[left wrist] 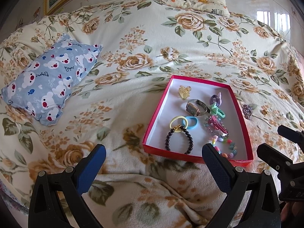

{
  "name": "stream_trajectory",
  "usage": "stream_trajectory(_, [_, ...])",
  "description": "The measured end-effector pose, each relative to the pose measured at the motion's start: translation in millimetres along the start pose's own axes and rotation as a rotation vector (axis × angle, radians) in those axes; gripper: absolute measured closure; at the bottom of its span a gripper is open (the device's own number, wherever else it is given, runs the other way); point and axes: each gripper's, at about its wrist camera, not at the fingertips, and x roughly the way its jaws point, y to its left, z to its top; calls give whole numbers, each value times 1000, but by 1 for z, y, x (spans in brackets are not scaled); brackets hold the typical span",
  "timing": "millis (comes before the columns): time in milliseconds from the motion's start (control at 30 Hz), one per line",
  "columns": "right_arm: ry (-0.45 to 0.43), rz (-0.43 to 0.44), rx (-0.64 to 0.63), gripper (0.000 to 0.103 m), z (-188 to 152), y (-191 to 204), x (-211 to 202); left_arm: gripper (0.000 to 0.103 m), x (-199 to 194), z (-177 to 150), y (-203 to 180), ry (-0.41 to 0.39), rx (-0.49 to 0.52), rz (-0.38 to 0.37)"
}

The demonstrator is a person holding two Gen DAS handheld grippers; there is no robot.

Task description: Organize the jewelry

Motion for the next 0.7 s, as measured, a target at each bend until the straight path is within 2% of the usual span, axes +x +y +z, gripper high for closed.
stream_trajectory(700, [3,3,2,0,0,-1,0,1,5,2,-2,13,3,-5])
